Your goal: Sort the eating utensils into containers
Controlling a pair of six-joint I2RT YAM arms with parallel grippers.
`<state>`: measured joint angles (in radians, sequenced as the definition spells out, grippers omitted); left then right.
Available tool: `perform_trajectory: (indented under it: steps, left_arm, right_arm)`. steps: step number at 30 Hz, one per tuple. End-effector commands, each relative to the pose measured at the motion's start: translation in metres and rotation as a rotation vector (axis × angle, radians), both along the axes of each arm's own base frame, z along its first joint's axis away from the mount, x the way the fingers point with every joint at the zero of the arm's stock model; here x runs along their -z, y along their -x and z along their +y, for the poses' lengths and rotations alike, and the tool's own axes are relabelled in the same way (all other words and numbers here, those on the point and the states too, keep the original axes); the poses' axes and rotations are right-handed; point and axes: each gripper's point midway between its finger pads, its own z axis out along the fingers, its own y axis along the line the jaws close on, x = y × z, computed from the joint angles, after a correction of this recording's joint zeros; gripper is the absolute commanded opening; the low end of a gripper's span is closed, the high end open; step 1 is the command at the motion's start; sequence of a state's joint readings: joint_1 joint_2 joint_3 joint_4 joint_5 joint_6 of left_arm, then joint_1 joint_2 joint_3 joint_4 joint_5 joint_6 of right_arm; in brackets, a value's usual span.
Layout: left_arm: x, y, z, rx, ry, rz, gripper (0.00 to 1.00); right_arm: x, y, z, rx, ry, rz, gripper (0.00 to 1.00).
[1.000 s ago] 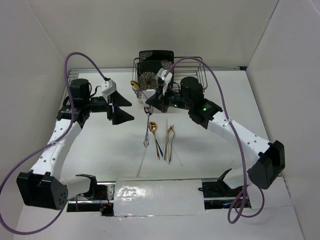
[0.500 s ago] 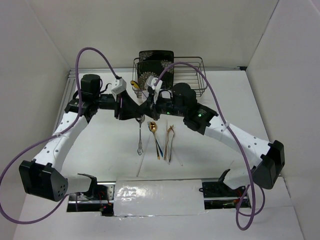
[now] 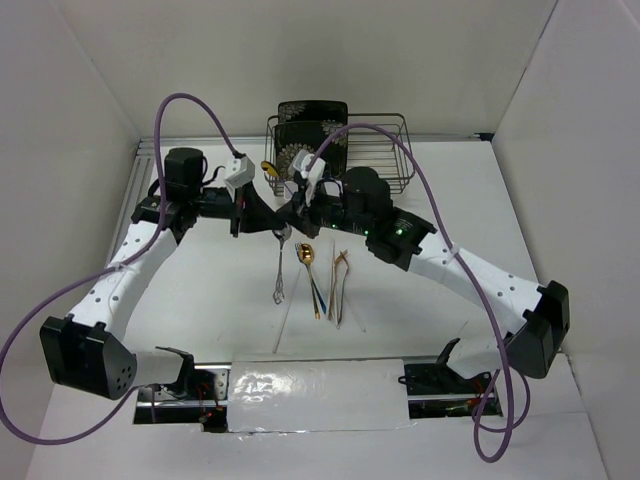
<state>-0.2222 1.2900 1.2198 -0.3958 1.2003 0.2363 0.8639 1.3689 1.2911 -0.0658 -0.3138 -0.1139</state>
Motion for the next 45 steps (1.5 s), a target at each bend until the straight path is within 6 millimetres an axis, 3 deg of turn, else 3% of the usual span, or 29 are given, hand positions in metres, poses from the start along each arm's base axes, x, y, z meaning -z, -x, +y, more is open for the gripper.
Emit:
perform_trajectory:
  steps: [1, 3, 6, 10, 12, 13, 14, 15, 20, 21, 25, 26, 28, 29, 30, 31, 32, 36, 45]
  left_arm:
    - [-0.009, -0.02, -0.003, -0.047, -0.001, -0.106, 0.0]
    - [-0.012, -0.035, -0.001, -0.104, 0.003, -0.14, 0.0]
    - [-0.025, -0.063, 0.007, -0.228, 0.019, -0.176, 0.0]
    - [-0.054, -0.093, 0.019, -0.348, 0.08, -0.209, 0.0]
    - [-0.071, -0.109, 0.024, -0.417, 0.104, -0.251, 0.0]
    - [-0.071, -0.119, 0.025, -0.45, 0.113, -0.232, 0.0]
    - [-0.078, -0.131, 0.03, -0.507, 0.129, -0.261, 0.0]
    - [-0.078, -0.139, 0.032, -0.531, 0.138, -0.261, 0.0]
    - [-0.085, -0.172, 0.043, -0.68, 0.215, -0.257, 0.0]
    - [-0.084, -0.18, 0.042, -0.697, 0.211, -0.275, 0.0]
    - [-0.094, -0.197, 0.043, -0.764, 0.236, -0.406, 0.0]
    - [-0.084, -0.207, 0.044, -0.777, 0.222, -0.401, 0.0]
    - [-0.092, -0.215, 0.047, -0.802, 0.233, -0.455, 0.0]
    - [-0.085, -0.222, 0.047, -0.806, 0.224, -0.458, 0.0]
    - [-0.094, -0.222, 0.047, -0.804, 0.232, -0.496, 0.0]
    - [-0.085, -0.228, 0.047, -0.803, 0.217, -0.491, 0.0]
    - [-0.091, -0.227, 0.046, -0.795, 0.217, -0.51, 0.0]
    - [-0.07, -0.241, 0.048, -0.808, 0.174, -0.532, 0.0]
    - [-0.05, -0.246, 0.049, -0.815, 0.163, -0.547, 0.0]
  right_arm:
    - [-0.063, 0.0, -0.015, 0.072, -0.122, -0.062, 0.17]
    - [-0.066, -0.015, -0.031, 0.161, -0.121, -0.037, 0.71]
    - [-0.082, -0.039, -0.077, 0.378, -0.201, 0.038, 1.0]
    - [-0.093, -0.058, -0.152, 0.647, -0.286, 0.096, 1.0]
    - [-0.075, -0.067, -0.181, 0.75, -0.266, 0.136, 1.0]
    - [-0.076, -0.064, -0.194, 0.774, -0.282, 0.141, 1.0]
    - [-0.057, -0.07, -0.206, 0.825, -0.256, 0.166, 1.0]
    - [-0.052, -0.068, -0.217, 0.85, -0.254, 0.172, 1.0]
    - [-0.011, -0.067, -0.226, 0.855, -0.28, 0.303, 1.0]
    - [0.003, -0.066, -0.222, 0.833, -0.273, 0.326, 1.0]
    - [0.024, -0.067, -0.216, 0.801, -0.263, 0.374, 1.0]
    - [0.027, -0.069, -0.212, 0.788, -0.256, 0.377, 1.0]
    - [0.03, -0.073, -0.211, 0.788, -0.247, 0.375, 1.0]
    - [0.035, -0.075, -0.209, 0.787, -0.231, 0.381, 1.0]
    - [0.041, -0.078, -0.21, 0.793, -0.215, 0.385, 1.0]
    - [0.041, -0.078, -0.21, 0.791, -0.212, 0.383, 1.0]
    - [0.046, -0.082, -0.21, 0.803, -0.2, 0.39, 1.0]
    - [0.06, -0.091, -0.21, 0.814, -0.162, 0.401, 1.0]
    - [0.074, -0.099, -0.214, 0.83, -0.14, 0.419, 1.0]
